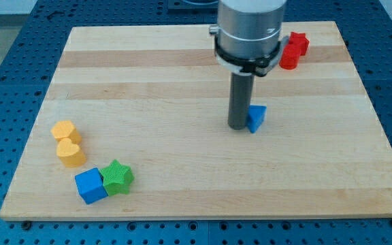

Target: Push the blue cube closer to the blue triangle

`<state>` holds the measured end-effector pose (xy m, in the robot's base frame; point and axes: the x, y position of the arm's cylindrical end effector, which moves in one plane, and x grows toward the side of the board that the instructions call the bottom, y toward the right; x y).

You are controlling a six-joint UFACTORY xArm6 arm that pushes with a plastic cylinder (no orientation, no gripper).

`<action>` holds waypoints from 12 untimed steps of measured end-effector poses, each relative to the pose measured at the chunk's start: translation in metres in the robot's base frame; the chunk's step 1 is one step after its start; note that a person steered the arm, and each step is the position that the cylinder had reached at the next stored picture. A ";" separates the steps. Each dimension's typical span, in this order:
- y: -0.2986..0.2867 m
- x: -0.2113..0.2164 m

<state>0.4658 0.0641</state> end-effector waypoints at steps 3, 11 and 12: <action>0.024 0.013; -0.248 0.152; -0.283 0.150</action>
<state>0.6160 -0.2189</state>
